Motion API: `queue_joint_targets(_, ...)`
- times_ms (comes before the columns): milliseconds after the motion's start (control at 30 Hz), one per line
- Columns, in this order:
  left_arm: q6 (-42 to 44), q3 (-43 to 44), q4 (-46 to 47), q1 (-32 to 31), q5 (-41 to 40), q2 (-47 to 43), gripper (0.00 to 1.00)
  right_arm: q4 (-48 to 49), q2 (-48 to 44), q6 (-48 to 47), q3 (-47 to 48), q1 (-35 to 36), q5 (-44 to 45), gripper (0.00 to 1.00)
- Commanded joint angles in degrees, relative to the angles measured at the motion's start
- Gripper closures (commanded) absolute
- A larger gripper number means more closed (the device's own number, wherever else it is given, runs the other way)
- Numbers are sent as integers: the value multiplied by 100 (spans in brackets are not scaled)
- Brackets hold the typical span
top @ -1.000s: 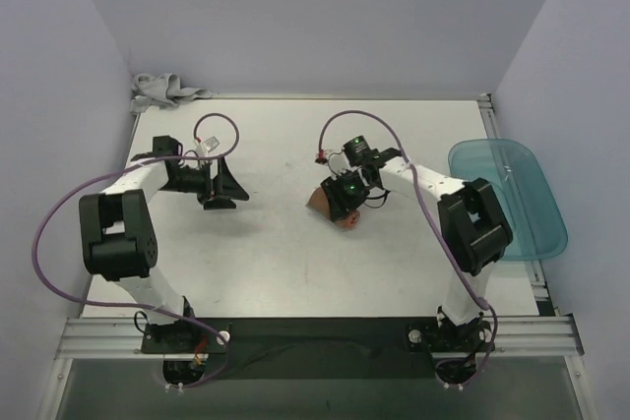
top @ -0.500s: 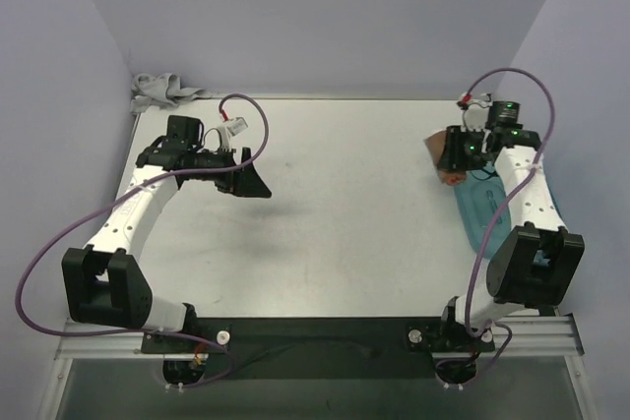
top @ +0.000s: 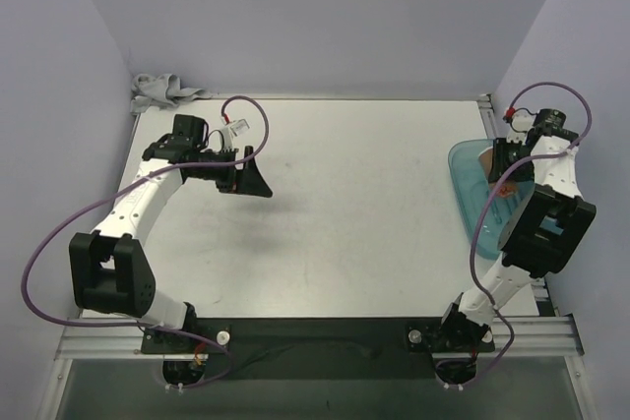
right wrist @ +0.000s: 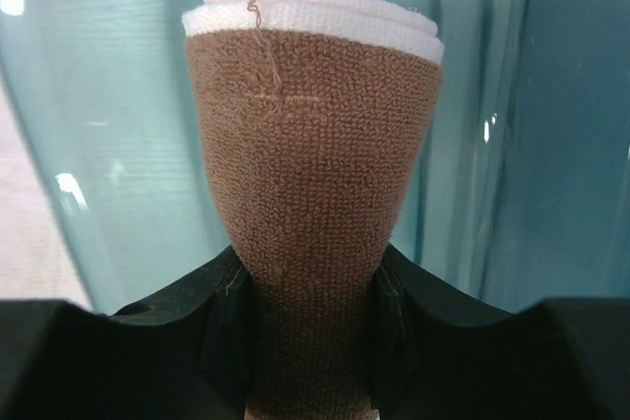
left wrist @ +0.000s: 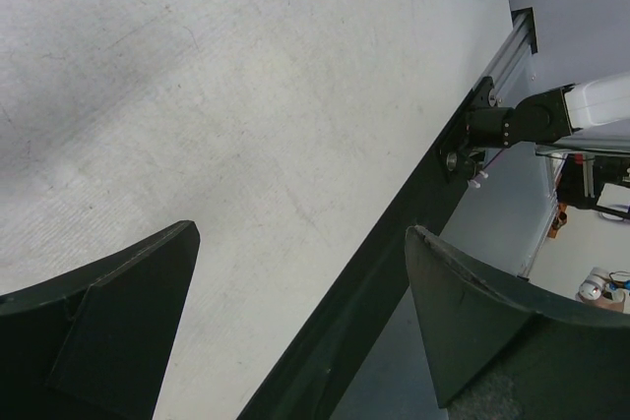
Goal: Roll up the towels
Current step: Place the rolled towel into the container
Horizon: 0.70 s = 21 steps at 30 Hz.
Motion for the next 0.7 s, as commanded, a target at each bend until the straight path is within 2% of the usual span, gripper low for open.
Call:
queue_joint_targets(0, 45, 271, -158, -21, -163, 39, 3, 156, 87, -323, 176, -24, 509, 100)
queue_joint_targets(333, 274, 447, -334, -21, -233, 189, 3, 904, 703, -876, 219, -120, 1231, 100)
queue_joint_targets(667, 292, 491, -343, -21, -260, 330, 3, 1132, 1091, -930, 325, -173, 1258, 100)
